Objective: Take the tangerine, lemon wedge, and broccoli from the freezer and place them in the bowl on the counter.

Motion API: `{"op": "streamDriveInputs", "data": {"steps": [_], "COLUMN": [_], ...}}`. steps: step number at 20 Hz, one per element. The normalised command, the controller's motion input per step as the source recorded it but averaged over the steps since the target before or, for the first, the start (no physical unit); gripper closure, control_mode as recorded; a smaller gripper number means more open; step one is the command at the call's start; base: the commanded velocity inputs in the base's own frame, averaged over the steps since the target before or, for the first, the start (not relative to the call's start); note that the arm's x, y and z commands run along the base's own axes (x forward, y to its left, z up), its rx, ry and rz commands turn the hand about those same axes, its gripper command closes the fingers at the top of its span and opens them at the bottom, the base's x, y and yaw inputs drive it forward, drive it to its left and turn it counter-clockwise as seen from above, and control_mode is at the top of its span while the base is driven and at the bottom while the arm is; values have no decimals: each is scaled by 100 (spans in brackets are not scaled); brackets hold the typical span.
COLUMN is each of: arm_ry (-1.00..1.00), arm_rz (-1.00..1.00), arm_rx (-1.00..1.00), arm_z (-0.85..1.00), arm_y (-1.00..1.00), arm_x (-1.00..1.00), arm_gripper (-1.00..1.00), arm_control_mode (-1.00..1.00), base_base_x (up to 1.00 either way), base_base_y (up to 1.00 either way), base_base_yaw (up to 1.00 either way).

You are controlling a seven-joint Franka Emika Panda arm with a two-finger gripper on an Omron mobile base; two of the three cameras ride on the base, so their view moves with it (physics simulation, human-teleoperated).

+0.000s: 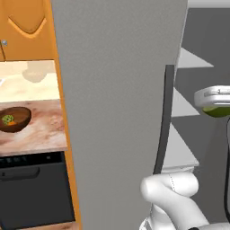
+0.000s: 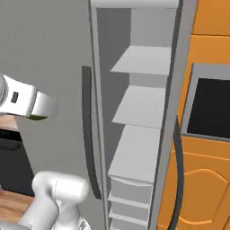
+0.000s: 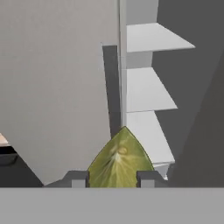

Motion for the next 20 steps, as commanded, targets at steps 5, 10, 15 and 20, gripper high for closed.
{"op": "streamDriveInputs", "data": {"steps": [5,10,15,20], "arm_ry": [0,0,0,0], "arm_rz": [0,0,0,0], "arm_rx": [0,0,0,0], "arm_z": [0,0,0,0], "arm_y": [0,0,0,0], "arm_x": [0,0,0,0], "arm_gripper": [100,100,100,100], "arm_control_mode": [100,100,100,100], "base_base_x": [-15,0,0,6], "base_base_y": [100,100,100,100], "base_base_yaw": [0,0,5,3]}}
